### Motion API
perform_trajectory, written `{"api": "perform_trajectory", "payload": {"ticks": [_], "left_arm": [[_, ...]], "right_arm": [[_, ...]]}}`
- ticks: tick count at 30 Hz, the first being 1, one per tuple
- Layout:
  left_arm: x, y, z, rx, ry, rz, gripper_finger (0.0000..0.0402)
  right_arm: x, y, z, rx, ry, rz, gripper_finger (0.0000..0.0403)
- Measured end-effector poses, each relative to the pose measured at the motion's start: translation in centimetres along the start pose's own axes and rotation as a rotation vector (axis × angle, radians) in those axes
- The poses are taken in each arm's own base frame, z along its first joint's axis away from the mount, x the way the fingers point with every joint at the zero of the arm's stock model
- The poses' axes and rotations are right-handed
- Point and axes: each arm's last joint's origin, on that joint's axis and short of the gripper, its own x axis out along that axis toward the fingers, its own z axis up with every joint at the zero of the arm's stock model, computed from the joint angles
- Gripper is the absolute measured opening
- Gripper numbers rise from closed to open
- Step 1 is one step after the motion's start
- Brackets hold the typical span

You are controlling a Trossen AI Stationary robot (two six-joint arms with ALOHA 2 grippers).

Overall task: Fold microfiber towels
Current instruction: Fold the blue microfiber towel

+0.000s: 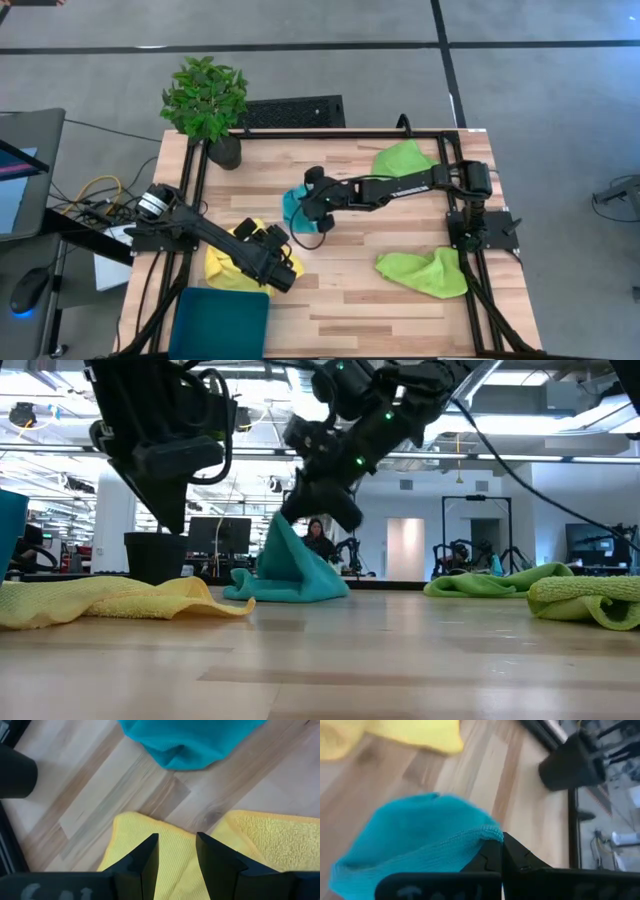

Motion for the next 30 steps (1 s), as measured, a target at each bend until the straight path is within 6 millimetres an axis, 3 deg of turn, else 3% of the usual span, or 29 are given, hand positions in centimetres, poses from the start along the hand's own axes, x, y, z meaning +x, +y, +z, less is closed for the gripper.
{"api": "perform_trajectory", "payload": {"ticks": [9, 14, 22, 30], "left_arm": [[0.0, 0.1, -0.1, 0.003, 0.002, 0.006, 0.0123], [0.0, 0.1, -0.1, 0.005, 0.003, 0.006, 0.0123], [0.0, 0.1, -0.1, 0.008, 0.004, 0.006, 0.0123], [0.0, 0.1, -0.1, 0.008, 0.007, 0.005, 0.0123]], "right_arm": [[0.3, -0.3, 0.1, 0.031, -0.01, -0.002, 0.0011], [0.2, -0.3, 0.1, 0.03, -0.011, -0.001, 0.0037], [0.2, 0.0, 0.2, 0.027, -0.006, 0.012, 0.0106], [0.0, 1.0, 1.2, 0.016, -0.02, 0.025, 0.022]]}}
